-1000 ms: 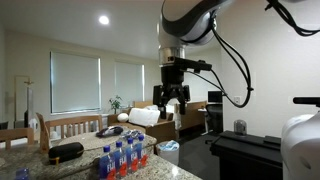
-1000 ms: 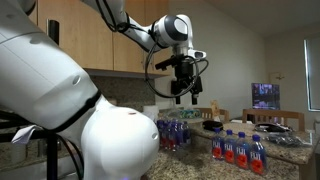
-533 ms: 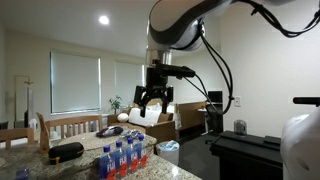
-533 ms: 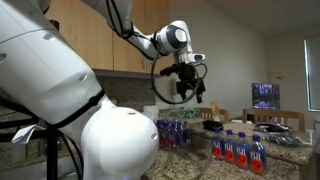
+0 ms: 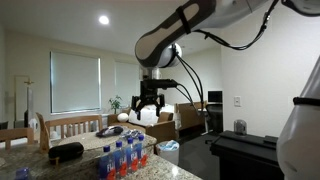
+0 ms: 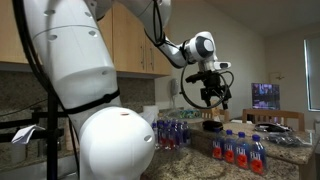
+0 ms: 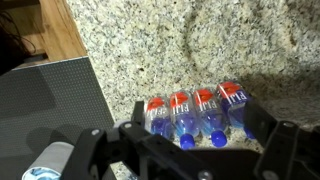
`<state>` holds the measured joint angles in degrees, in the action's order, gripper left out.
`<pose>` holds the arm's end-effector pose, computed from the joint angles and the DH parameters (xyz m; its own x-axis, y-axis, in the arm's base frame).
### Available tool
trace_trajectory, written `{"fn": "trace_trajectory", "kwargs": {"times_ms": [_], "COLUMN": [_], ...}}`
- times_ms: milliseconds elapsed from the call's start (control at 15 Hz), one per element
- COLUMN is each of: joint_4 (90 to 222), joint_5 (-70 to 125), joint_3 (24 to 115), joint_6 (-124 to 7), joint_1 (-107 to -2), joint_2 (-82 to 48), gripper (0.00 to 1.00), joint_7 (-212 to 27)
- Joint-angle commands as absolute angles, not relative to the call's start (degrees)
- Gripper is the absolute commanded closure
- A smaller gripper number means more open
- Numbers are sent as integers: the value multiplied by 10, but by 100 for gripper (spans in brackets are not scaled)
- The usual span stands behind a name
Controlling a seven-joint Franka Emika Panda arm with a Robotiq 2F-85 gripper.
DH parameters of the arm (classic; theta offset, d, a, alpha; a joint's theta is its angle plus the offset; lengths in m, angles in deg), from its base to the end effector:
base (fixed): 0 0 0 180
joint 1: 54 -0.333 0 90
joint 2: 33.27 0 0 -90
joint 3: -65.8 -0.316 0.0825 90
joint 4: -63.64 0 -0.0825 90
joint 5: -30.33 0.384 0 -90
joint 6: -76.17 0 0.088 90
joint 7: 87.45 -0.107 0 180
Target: Move the three bottles on the right forwards
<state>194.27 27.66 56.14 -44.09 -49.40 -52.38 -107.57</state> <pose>0.4640 0.0438 0.5000 0.9562 -0.2378 0.1704 -0.2481 -0.9678 0.0420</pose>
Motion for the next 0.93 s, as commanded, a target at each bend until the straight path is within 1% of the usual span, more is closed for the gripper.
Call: {"fn": "trace_trajectory", "kwargs": {"times_ms": [0,333,667,867], "joint_4": [1929,1884,1772,1722], "joint_5": [270,253,304,300], "joint_3": [579,576,600,612], "joint_6": [-438,-424,-368,-347], "joint_1": [-510,-518,-546,-547], "joint_2": [-503,-481,-370,-312], "gripper": [0,0,0,0], "joint_7": [-1079,-1086,-970,-958]}}
